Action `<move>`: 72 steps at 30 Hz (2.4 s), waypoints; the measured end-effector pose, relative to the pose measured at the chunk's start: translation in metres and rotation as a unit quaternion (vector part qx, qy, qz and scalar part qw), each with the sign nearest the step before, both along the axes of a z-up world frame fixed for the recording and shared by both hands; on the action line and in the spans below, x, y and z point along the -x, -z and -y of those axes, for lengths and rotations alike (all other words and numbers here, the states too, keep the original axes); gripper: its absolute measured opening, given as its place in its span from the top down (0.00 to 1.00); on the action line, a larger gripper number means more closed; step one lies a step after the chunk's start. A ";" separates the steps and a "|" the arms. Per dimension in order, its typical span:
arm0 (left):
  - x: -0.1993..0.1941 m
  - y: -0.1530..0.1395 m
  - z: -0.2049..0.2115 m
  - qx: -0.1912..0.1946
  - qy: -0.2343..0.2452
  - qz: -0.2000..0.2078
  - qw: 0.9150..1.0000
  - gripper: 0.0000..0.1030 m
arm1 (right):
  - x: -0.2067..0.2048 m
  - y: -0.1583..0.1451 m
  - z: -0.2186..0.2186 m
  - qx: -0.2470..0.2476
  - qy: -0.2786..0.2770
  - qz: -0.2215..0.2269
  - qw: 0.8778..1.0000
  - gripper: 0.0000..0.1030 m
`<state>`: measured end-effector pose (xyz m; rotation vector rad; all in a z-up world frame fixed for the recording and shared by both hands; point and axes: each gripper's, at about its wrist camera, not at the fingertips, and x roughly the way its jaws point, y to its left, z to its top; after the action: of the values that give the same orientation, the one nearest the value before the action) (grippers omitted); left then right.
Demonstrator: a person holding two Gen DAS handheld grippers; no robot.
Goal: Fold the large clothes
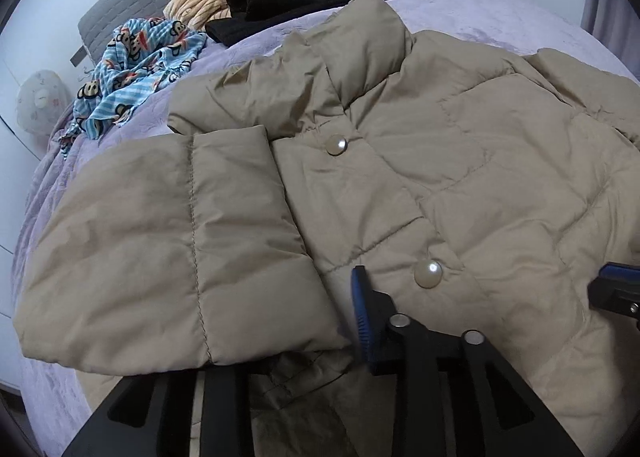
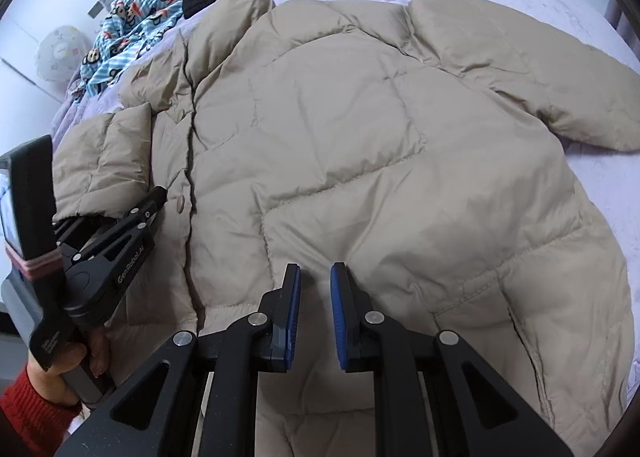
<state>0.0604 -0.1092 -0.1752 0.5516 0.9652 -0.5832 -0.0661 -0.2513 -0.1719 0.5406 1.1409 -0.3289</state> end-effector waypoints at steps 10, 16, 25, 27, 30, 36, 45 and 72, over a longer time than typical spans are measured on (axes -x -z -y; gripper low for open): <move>0.006 -0.065 -0.105 0.097 -0.056 -0.009 0.994 0.19 | -0.025 -0.014 -0.015 -0.010 -0.052 0.011 0.999 0.66; -0.073 -0.070 -0.219 0.179 -0.224 -0.075 0.955 0.19 | -0.055 -0.049 -0.076 0.050 -0.171 0.063 0.982 0.26; -0.162 0.025 -0.289 0.342 -0.304 -0.300 0.837 0.19 | -0.119 -0.032 -0.203 0.244 -0.350 0.058 0.903 0.26; -0.167 0.031 -0.276 0.349 -0.298 -0.308 0.833 0.21 | -0.132 -0.024 -0.216 0.274 -0.360 0.053 0.890 0.26; -0.168 0.012 -0.252 0.324 -0.273 -0.258 0.868 0.66 | -0.142 -0.023 -0.210 0.292 -0.339 0.057 0.893 0.38; -0.142 -0.033 -0.185 0.159 -0.185 -0.076 0.967 0.77 | -0.124 -0.045 -0.117 0.164 -0.164 0.098 0.968 0.95; -0.146 -0.018 -0.186 0.066 -0.240 0.008 0.969 0.25 | -0.065 0.028 0.004 -0.066 0.047 0.074 0.994 0.95; -0.126 0.012 -0.181 0.067 -0.226 -0.043 0.971 0.65 | -0.115 0.023 0.013 0.051 -0.102 0.055 0.992 0.98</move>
<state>0.1862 0.0715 -0.1867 0.1744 1.0830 -0.2599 0.0493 -0.2642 -0.1949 0.3452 1.0562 -0.1768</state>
